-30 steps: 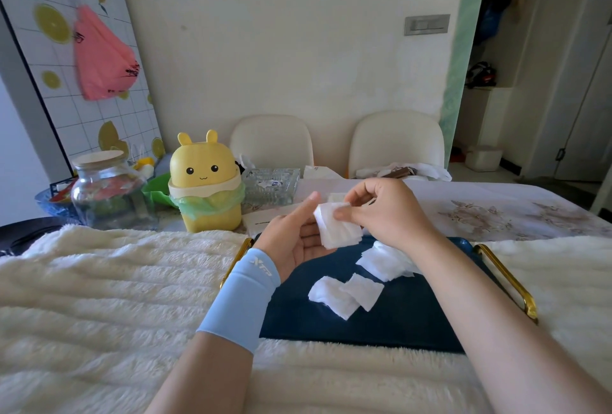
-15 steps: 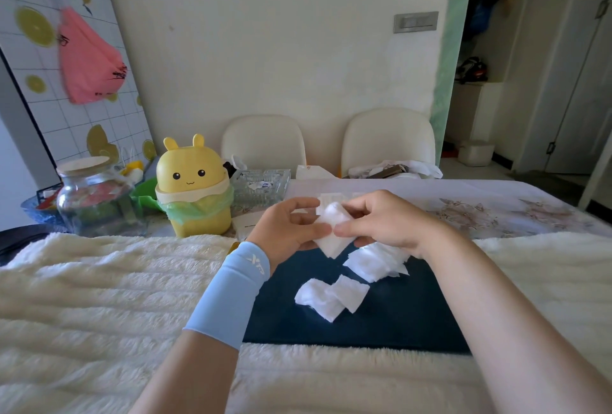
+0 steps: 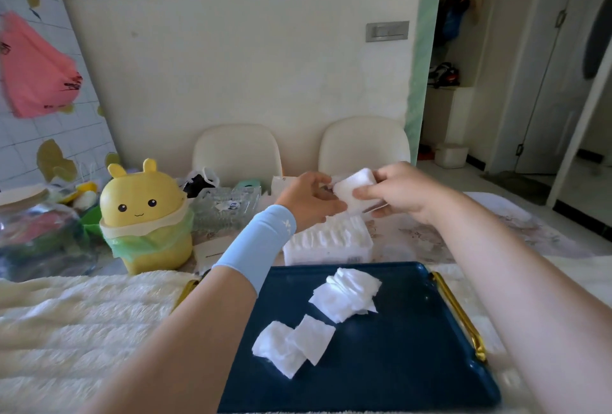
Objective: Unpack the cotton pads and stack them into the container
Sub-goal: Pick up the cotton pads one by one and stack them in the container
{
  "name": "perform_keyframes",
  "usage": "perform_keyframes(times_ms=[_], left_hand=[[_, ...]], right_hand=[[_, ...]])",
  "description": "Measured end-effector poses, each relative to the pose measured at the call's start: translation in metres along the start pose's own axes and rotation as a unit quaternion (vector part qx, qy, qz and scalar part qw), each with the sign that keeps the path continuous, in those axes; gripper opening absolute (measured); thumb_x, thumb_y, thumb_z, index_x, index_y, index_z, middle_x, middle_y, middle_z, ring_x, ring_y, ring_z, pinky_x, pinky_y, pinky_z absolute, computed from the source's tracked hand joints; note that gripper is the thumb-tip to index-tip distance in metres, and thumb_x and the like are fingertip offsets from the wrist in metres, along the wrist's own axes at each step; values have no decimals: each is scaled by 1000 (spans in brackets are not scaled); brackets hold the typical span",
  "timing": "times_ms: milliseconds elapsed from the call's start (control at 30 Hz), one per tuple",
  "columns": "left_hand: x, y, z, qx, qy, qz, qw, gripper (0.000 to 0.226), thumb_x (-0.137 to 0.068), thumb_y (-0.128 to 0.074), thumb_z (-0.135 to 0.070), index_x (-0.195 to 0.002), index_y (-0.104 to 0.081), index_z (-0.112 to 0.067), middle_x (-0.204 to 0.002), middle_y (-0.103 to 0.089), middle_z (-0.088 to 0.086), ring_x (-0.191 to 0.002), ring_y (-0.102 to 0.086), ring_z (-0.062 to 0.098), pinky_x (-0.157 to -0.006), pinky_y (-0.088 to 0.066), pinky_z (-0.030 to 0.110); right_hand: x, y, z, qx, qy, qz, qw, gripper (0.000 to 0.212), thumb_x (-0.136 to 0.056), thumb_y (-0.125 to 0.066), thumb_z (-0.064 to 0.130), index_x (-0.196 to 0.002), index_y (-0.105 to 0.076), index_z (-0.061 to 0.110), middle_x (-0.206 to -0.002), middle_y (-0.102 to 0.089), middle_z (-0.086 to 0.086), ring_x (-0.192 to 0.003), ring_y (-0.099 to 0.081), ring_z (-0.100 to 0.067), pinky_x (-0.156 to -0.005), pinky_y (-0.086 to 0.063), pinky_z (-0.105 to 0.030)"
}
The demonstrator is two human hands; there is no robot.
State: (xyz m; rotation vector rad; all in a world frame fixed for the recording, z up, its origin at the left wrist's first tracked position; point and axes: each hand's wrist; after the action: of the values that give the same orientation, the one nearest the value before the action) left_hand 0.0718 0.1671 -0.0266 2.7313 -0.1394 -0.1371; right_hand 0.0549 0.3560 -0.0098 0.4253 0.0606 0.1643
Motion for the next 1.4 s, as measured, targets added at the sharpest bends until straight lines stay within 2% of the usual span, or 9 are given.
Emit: perform_keyframes(times_ms=[100,200,367,533,767,867,1000,1233,1400], left_hand=[[-21,-11,4,-136,-5,-13,991,36,-92,-66,-26,-126,-55,-24,-109,-66,3,-91,-63,20,-71,-51,23],[-36,-25,11,-307,4,72,949,28,-100,-49,-41,-123,-64,-35,-119,-60,-4,-104,-57,21,-90,-49,30],[-57,-51,36,-454,89,149,874,86,-57,-26,-82,-128,-56,-45,-123,-41,-1,-123,-42,28,-89,-40,41],[-61,-54,41,-468,63,95,876,53,-86,-47,-58,-123,-61,-21,-128,-49,3,-115,-47,25,-90,-43,41],[-58,-54,24,-533,84,121,834,53,-89,-53,-53,-130,-55,-18,-131,-50,7,-124,-44,26,-99,-43,39],[-54,-50,18,-571,106,123,805,60,-92,-50,-53,-140,-46,-17,-140,-43,6,-132,-38,27,-104,-36,40],[-46,-37,18,-561,145,108,808,71,-92,-52,-53,-148,-33,-14,-148,-34,6,-135,-37,29,-108,-38,42],[-45,-34,27,-560,117,162,804,48,-95,-39,-58,-130,-60,-32,-143,-34,7,-139,-23,34,-109,-33,51],[-43,-31,31,-538,84,143,826,43,-95,-43,-48,-135,-55,-37,-145,-35,4,-140,-25,32,-113,-32,49]], right_hand=[[-18,16,-15,-35,-39,-62,997,28,-91,-73,17,-117,-64,9,-106,-72,-9,-88,-75,-26,-68,-60,-33],[-27,18,-29,-63,-84,-53,993,29,-95,-67,17,-122,-58,11,-111,-69,-10,-85,-76,-28,-62,-55,-32],[-37,4,-52,-23,-114,-29,993,29,-97,-64,27,-120,-56,12,-103,-73,-12,-81,-74,-26,-52,-43,-27],[-37,-11,-57,20,-153,-1,988,27,-100,-54,35,-116,-56,13,-96,-75,-13,-63,-68,-21,-47,-34,-24],[-29,-22,-64,125,-100,30,987,24,-102,-44,36,-113,-42,15,-75,-70,-16,-42,-59,-17,-46,-33,-26],[-25,-19,-63,203,-71,26,976,24,-101,-44,36,-102,-51,13,-72,-63,-7,-47,-65,-16,-60,-36,-32],[-32,-24,-65,267,-34,26,963,20,-99,-43,33,-83,-44,21,-77,-57,-4,-51,-70,-20,-60,-34,-35],[-43,-30,-58,313,-53,14,948,30,-83,-67,39,-75,-49,16,-63,-61,-5,-52,-68,-22,-57,-40,-28],[-46,-43,-41,481,-80,8,873,43,-69,-84,47,-83,-55,18,-77,-57,3,-63,-53,-16,-55,-37,-25]])
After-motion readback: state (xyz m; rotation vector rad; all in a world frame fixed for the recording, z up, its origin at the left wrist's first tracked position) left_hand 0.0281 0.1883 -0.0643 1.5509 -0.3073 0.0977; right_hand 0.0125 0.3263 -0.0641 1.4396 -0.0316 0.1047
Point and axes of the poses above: each hand's wrist, its own x-axis away from the middle knuckle, its own y-axis out of the back of the hand, z = x × y
